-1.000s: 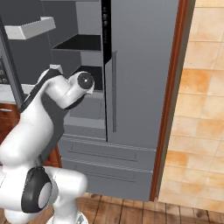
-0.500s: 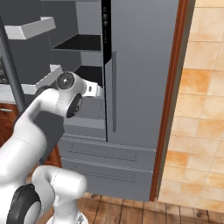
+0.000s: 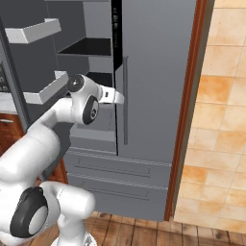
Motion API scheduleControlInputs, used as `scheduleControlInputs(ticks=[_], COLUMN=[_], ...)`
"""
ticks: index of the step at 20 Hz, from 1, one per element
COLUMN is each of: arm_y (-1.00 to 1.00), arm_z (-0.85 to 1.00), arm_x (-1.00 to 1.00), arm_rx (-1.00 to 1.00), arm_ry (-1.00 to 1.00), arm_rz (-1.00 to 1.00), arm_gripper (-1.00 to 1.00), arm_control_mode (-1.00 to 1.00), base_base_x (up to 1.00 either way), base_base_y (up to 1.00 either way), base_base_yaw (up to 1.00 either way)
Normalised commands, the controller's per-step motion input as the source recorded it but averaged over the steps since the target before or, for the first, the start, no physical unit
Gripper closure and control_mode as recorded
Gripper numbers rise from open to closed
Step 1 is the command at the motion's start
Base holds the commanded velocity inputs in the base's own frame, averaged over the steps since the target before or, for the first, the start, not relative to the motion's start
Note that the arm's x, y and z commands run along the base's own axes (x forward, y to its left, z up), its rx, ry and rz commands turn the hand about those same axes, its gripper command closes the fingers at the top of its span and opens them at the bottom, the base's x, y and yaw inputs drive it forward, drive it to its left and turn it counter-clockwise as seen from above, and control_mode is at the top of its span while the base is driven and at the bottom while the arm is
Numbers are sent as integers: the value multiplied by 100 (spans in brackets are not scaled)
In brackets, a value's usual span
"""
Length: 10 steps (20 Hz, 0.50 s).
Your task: Take the lemon wedge from the fridge and place it on the plate with fish on the dining counter.
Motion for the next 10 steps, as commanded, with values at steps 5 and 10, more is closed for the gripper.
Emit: scheduleControlInputs(ticks=[5, 10], arm_y=[0, -6], arm_z=[0, -1], arm_x=[20, 26], arm_rx=[-2, 0], arm_ry=[7, 17], arm_rz=[0, 1], arm_gripper=[-100, -100], arm_control_mode=[-100, -100], base_base_x=[0, 0], base_base_y=[0, 0], base_base_yaw=[0, 0])
